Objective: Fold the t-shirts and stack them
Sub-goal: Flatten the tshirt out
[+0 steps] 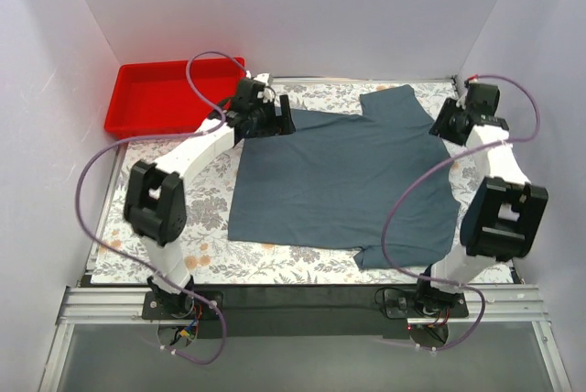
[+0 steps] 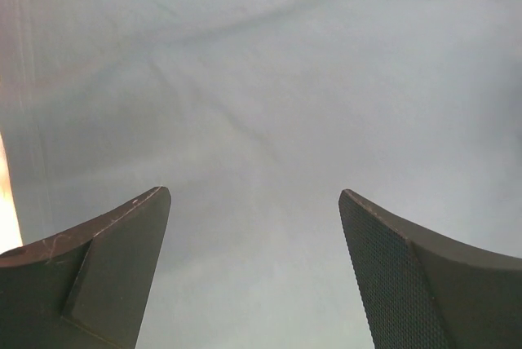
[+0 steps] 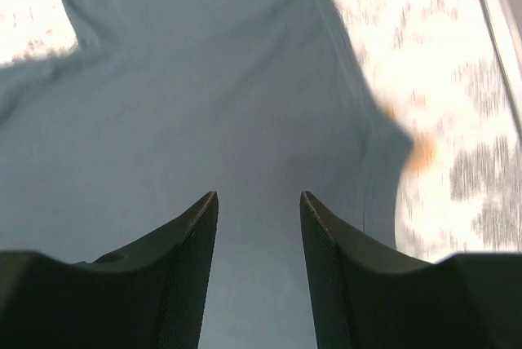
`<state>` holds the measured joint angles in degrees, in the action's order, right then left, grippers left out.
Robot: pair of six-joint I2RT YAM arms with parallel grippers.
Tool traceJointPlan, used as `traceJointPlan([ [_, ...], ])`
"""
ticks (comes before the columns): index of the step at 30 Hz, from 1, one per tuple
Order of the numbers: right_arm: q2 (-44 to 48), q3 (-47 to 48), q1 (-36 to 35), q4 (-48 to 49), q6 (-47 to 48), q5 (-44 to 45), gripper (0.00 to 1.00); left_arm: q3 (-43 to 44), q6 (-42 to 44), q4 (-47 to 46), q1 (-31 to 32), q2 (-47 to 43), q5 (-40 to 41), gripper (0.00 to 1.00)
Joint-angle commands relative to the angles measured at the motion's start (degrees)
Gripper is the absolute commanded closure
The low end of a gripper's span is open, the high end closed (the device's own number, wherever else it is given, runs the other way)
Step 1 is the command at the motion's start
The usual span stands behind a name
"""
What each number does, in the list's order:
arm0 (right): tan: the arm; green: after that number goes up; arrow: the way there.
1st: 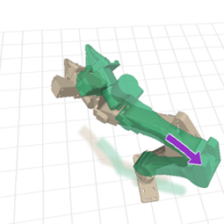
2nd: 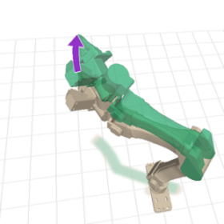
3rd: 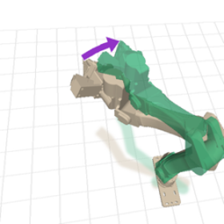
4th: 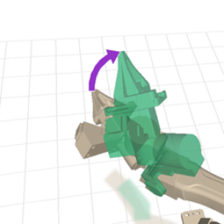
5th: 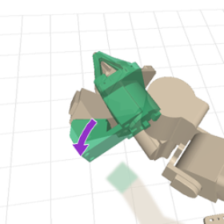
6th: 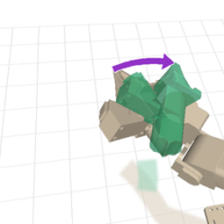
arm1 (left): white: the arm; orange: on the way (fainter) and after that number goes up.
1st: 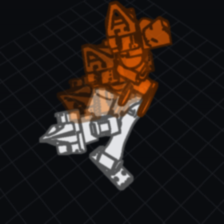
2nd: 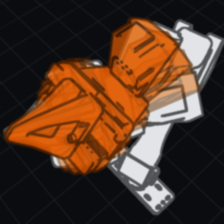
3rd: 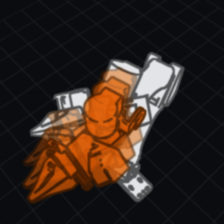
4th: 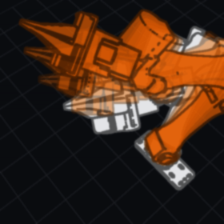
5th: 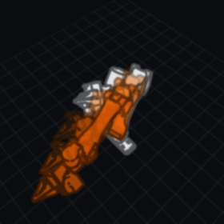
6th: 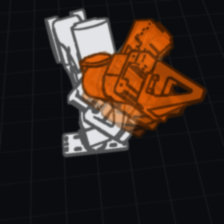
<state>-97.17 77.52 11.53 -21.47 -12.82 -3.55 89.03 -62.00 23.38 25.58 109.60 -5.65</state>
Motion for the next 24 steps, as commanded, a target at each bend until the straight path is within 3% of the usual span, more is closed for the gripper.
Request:
traceJointPlan([
  [1, 6.62, -10.0, -0.19, -4.8, -2.38, 2.76, 0.55, -8.5, -1.46, 3.69, 2.1, -10.18, -0.68, 0.22],
  [3, 10.23, -14.99, -0.28, -6.56, -2.65, 2.06, 0.55, -16.03, -3.03, 3.78, 2.36, -14.75, -1.38, 0.22],
  [8, 15.33, -22.84, -0.19, -7.88, -2.83, 2.32, 0.55, -25.22, -4.62, 2.64, 3.24, -18.63, -1.65, 0.22],
  [13, 14.55, -25.57, -0.28, -7.79, -2.83, 3.29, 0.56, -28.03, -4.8, 2.2, 3.51, -16.7, -1.82, 0.22],
  [24, 3.75, -23.73, -0.19, -4.19, -3.97, 5.75, 0.56, -28.92, -8.31, -1.58, 3.51, -8.97, 1.34, 0.25],
])
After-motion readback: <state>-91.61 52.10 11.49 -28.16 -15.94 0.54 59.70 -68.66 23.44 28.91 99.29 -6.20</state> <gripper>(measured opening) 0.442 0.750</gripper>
